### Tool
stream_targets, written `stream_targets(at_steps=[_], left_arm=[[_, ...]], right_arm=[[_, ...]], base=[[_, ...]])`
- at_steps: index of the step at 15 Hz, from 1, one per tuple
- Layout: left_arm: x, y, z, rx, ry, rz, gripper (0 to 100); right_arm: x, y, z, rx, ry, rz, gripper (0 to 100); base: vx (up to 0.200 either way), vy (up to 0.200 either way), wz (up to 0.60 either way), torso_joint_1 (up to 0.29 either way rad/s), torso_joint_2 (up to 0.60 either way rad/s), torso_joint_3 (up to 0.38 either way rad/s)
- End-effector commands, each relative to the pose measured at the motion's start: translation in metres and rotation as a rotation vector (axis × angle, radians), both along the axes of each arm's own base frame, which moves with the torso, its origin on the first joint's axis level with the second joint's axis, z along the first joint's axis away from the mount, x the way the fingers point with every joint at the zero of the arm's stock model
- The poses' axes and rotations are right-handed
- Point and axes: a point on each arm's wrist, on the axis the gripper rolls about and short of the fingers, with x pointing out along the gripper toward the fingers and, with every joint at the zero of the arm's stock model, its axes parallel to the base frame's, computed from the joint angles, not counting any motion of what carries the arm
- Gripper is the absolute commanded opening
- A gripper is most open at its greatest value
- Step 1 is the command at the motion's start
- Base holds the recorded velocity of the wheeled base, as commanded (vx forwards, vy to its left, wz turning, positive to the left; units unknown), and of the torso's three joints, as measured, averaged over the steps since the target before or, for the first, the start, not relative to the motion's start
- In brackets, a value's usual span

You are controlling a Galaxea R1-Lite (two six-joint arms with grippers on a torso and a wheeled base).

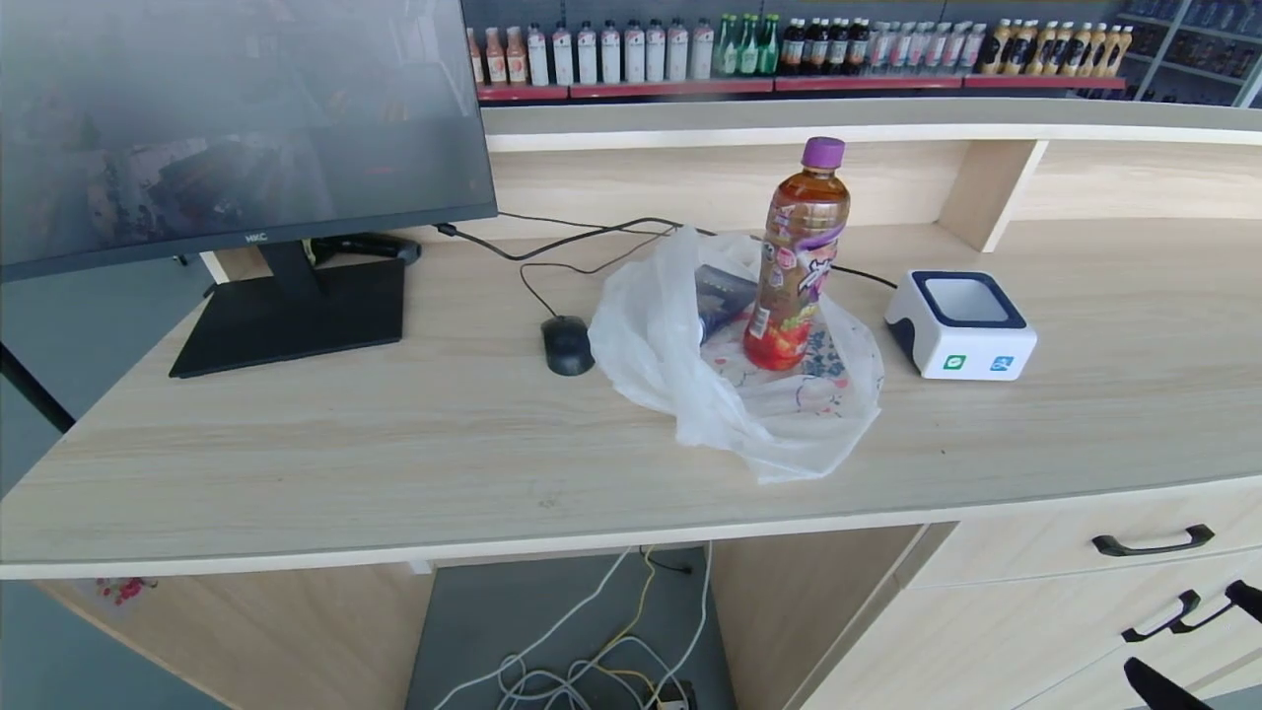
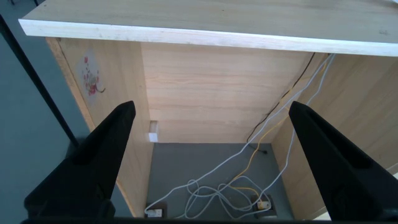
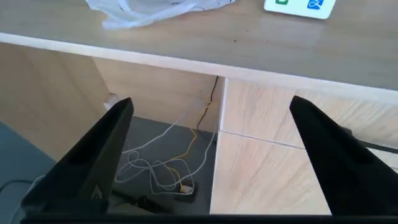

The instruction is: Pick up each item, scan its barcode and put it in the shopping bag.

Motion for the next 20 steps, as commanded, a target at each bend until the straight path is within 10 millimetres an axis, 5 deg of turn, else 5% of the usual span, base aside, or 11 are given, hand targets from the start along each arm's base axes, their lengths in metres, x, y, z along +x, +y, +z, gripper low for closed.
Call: stream_targets(at_steps=[1,9,12,20], left_arm=[[0.0000,0.0000,0.0000,0.000,0.000,0.002,100],[0.0000,0.0000,0.0000,0.000,0.000,-0.001,100],[0.0000,0.0000,0.0000,0.000,0.000,0.000,100],[0.0000,0.0000,0.0000,0.000,0.000,-0.001,100]], right_arm=[[-0.0516,-0.0249,-0.0427,0.009,-0.005,0.024,100],[-0.0579,-0.0278,-0.0459,0.071,0.022,-0.014,100],[-0.0562,-0.0223,-0.0445,0.026,0.049,-0.296,100],[-0.0563,-0.0219,-0.0464,0.028,0.004,-0.498,100]], base=[[0.000,0.000,0.00,0.000,0.00,0.000],[0.000,0.000,0.00,0.000,0.00,0.000],[0.000,0.000,0.00,0.000,0.00,0.000],[0.000,0.000,0.00,0.000,0.00,0.000]])
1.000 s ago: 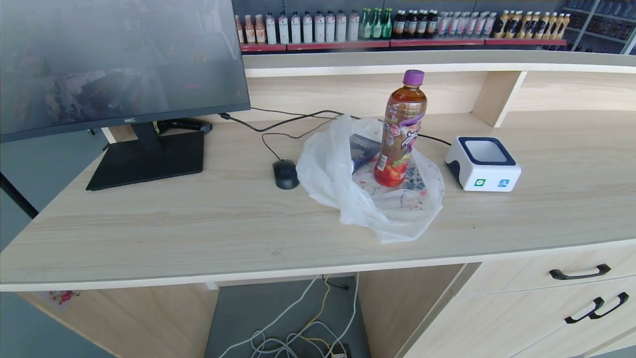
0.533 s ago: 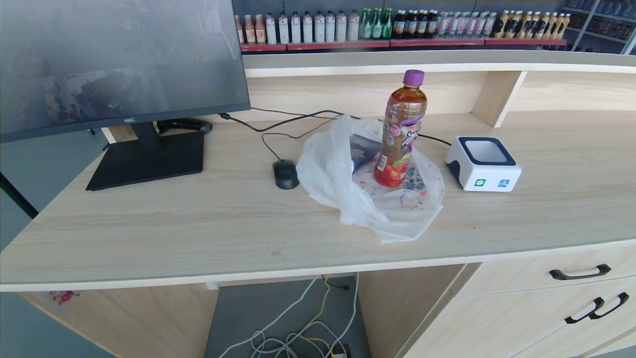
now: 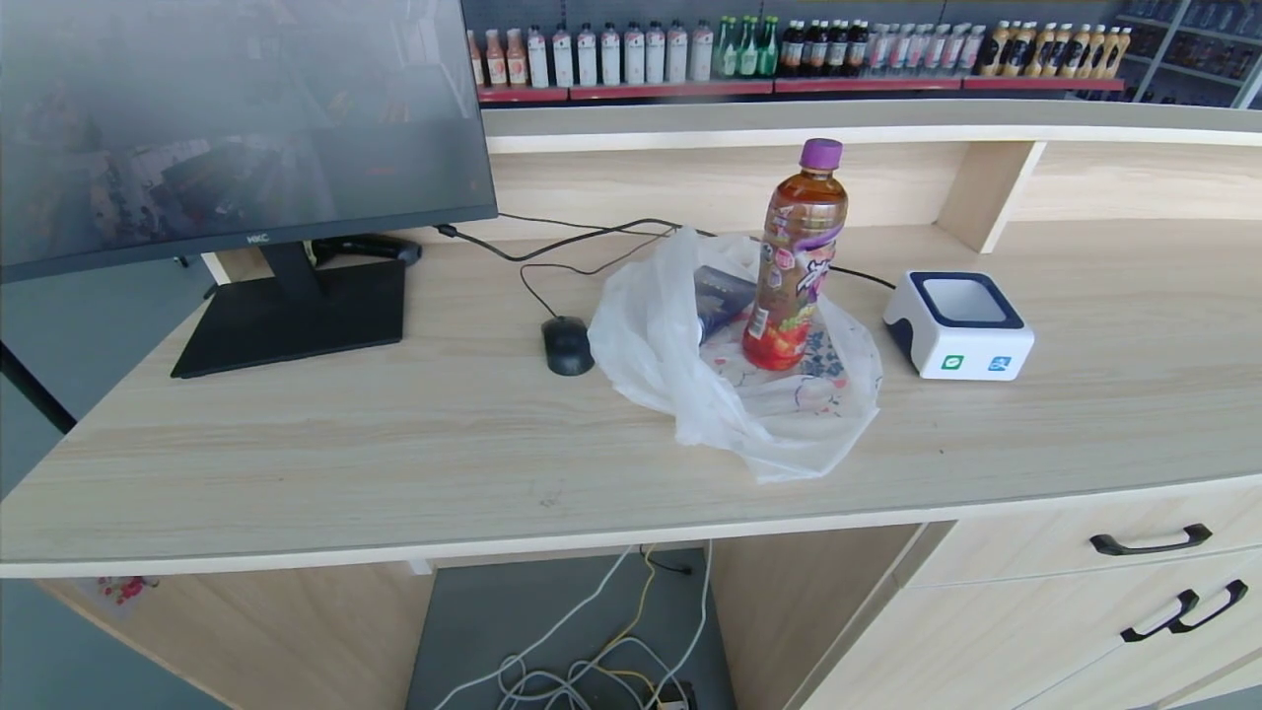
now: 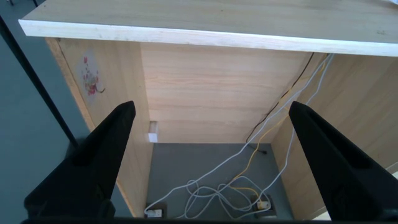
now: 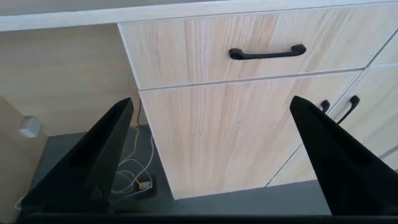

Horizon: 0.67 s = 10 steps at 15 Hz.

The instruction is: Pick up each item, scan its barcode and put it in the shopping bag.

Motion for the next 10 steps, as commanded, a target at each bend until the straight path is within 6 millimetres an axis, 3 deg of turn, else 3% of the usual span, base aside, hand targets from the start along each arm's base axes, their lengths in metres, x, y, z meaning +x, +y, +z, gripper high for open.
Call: stream_targets(at_steps=[1,4,7,10], left_arm=[[0.0000,0.0000,0.0000,0.000,0.000,0.000,100],[0.0000,0.0000,0.0000,-0.002,0.000,0.000,100],[0.0000,0.0000,0.0000,-0.002,0.000,0.002,100],[0.0000,0.0000,0.0000,-0.002,0.000,0.002,100]], right_arm=[[-0.0011,0.0019,-0.0002,-0.005,-0.006,-0.123,100],[-0.0062,0.0030,-0.0019,0.039,-0.077,-0.005,100],[-0.0075,0.0066,-0.0061,-0.025,-0.054,0.139,100],[-0.0055,0.0064,-0.0064,0.005,-0.020,0.126,100]], base=[[0.000,0.000,0.00,0.000,0.00,0.000],[0.000,0.000,0.00,0.000,0.00,0.000],[0.000,0.000,0.00,0.000,0.00,0.000],[0.000,0.000,0.00,0.000,0.00,0.000]])
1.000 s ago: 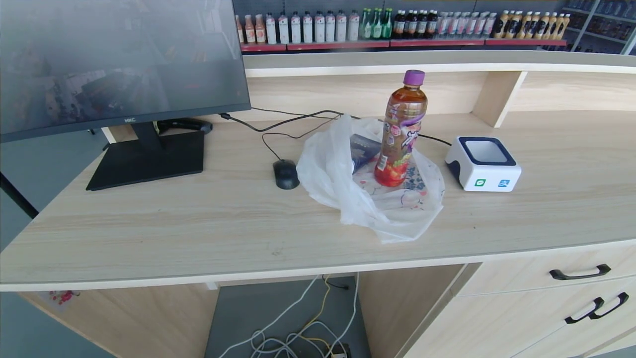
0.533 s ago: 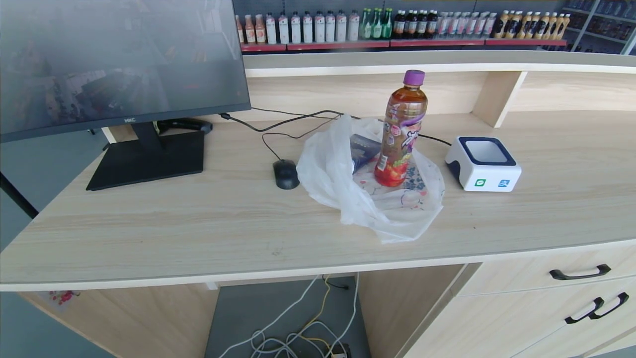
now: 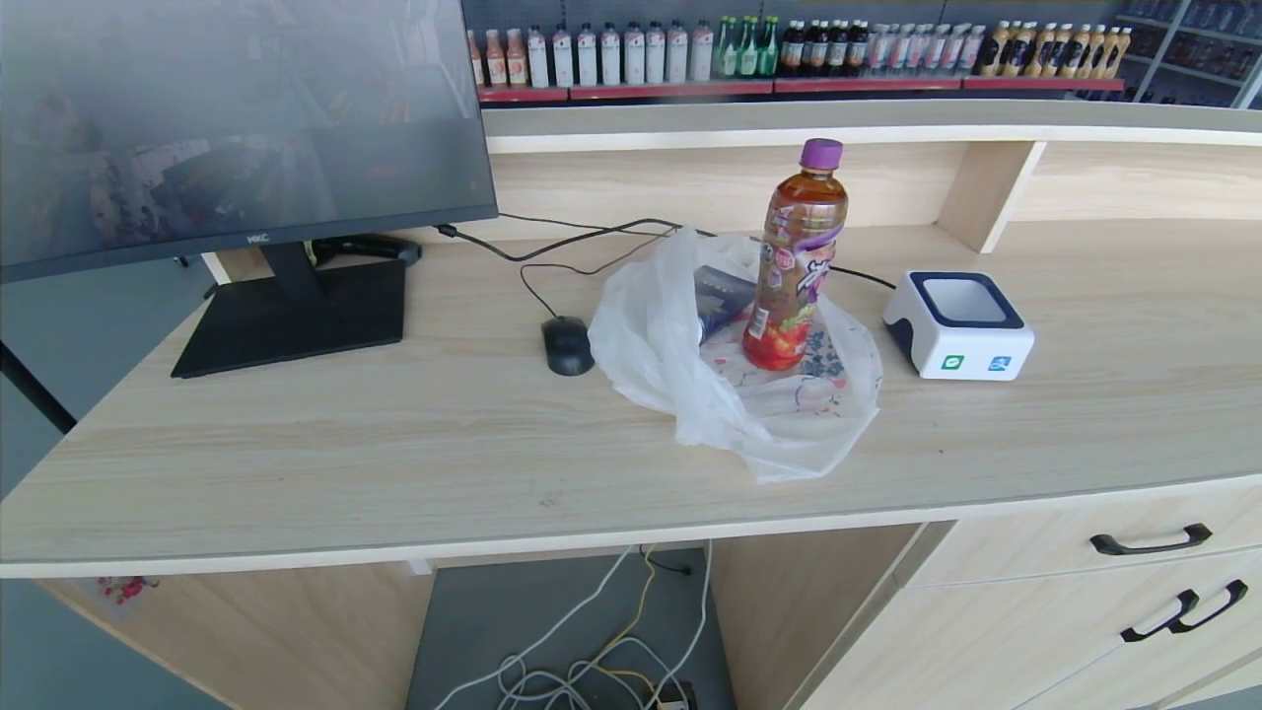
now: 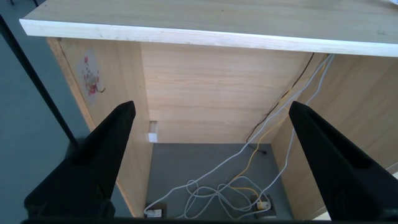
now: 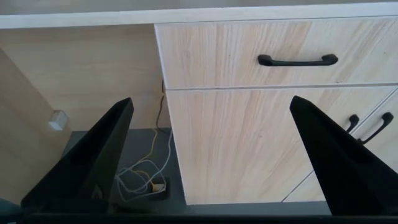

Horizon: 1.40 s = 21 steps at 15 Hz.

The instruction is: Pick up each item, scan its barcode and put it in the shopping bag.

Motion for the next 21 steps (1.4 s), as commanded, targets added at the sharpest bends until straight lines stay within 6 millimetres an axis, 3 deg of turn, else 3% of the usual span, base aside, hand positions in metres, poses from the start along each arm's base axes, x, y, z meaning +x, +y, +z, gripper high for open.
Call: stream_targets(at_steps=[1,11,21], left_arm=[[0.0000,0.0000,0.0000,0.000,0.000,0.002,100],[0.0000,0.0000,0.0000,0.001,0.000,0.001,100],[0.0000,0.0000,0.0000,0.000,0.000,0.001,100]], right_arm=[[0.0013,-0.0002,0.0003,0.006,0.019,0.005,100],[-0.0005,-0.0001,-0.0003,0.017,-0.006,-0.001,100],[-0.0005,-0.0001,-0.0003,0.014,-0.006,-0.001,100]], base=[[0.000,0.000,0.00,0.000,0.00,0.000],[-0.020,0.000,0.00,0.000,0.00,0.001],[0.000,-0.200,0.00,0.003,0.01,0.000]])
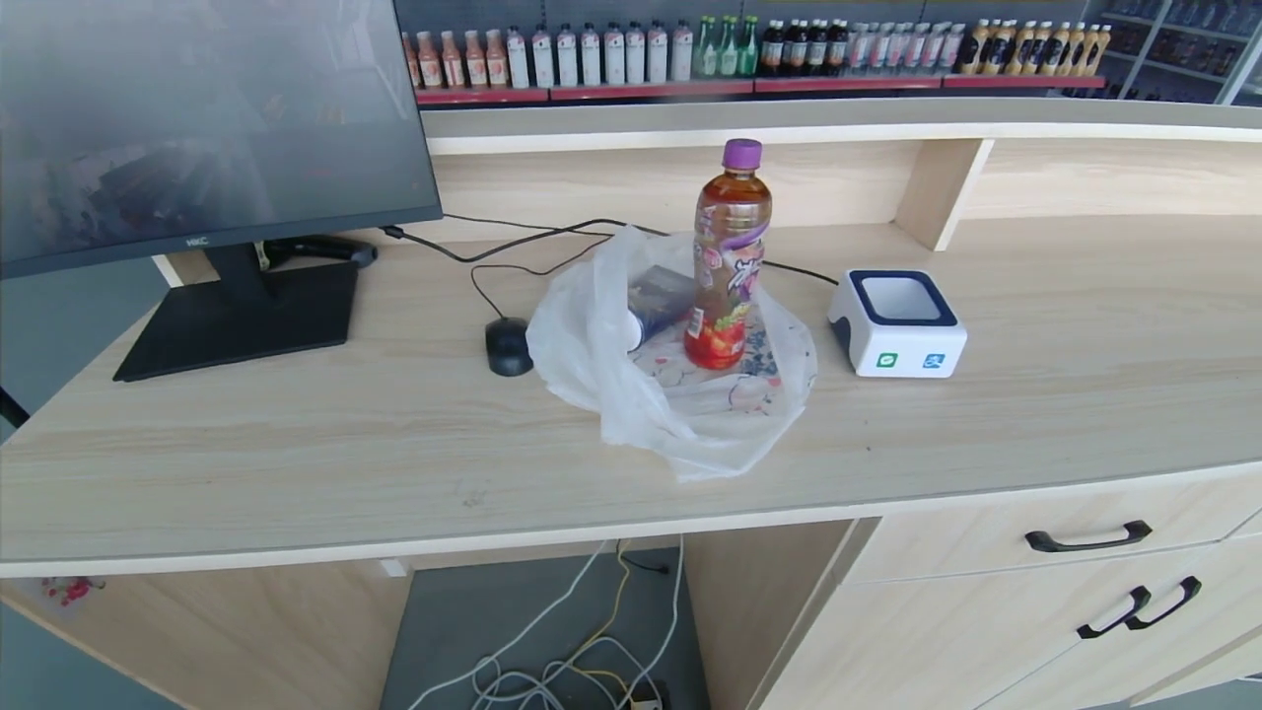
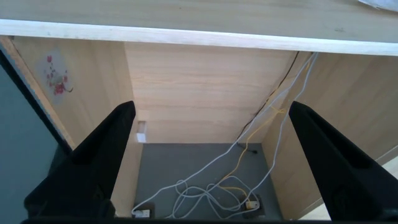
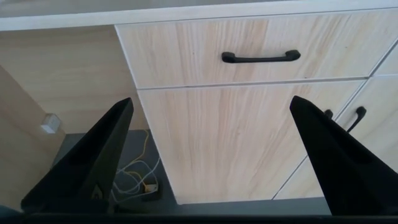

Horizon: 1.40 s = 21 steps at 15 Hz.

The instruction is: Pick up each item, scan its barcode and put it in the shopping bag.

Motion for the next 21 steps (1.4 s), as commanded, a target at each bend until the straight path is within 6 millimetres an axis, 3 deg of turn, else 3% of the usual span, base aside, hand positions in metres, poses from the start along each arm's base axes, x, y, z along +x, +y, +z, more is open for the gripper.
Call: stream_targets(at_steps=[1,21], left_arm=[[0.0000,0.0000,0.0000,0.000,0.000,0.000,100],[0.0000,0.0000,0.0000,0.003,0.000,-0.002,100]], right_arm=[[0.0000,0.0000,0.0000,0.001,0.000,0.001,100],[0.0000,0.0000,0.0000,-0.007,0.000,0.001,100]], base=[[0.000,-0.200,0.00,-0.007,0.01,-0.002],[0.000,-0.190,0.00,0.004,0.00,0.002]])
